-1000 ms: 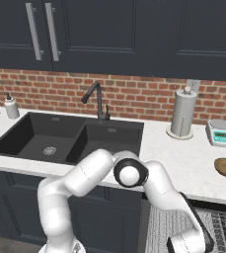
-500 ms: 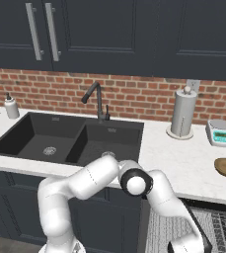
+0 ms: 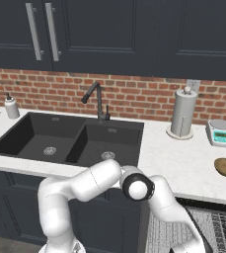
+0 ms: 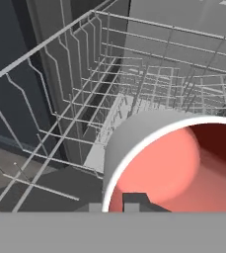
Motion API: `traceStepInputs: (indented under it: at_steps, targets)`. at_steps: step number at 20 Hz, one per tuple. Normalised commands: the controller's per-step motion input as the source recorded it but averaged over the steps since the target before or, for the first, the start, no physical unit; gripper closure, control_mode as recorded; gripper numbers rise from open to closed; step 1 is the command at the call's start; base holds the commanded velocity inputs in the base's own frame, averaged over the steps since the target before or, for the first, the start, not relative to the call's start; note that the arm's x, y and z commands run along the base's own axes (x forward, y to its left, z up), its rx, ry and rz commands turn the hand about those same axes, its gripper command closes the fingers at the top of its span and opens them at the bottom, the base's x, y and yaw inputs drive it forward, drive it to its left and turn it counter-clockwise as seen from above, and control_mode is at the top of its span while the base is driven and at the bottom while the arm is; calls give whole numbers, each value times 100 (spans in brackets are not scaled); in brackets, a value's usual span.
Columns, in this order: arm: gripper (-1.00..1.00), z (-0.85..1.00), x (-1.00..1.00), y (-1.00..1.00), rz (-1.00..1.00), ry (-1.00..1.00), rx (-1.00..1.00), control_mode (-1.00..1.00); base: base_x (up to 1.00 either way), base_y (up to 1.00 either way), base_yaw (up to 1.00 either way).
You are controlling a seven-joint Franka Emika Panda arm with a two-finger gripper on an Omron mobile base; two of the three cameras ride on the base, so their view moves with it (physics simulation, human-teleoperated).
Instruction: Pick up the cup and bowl from the counter, place them in the dishwasher, and close the dishwasher door.
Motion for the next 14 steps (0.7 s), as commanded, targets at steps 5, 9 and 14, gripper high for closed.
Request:
traceStepInputs:
  at_steps: [5,9,14]
  targets:
    - [100,0,-94,0,0,22,0,-100,0,0,0]
    - [100,0,-37,0,-2,30,0,-100,0,0,0]
    - [100,16,-1,0,-10,31,-1,-100,0,0,0]
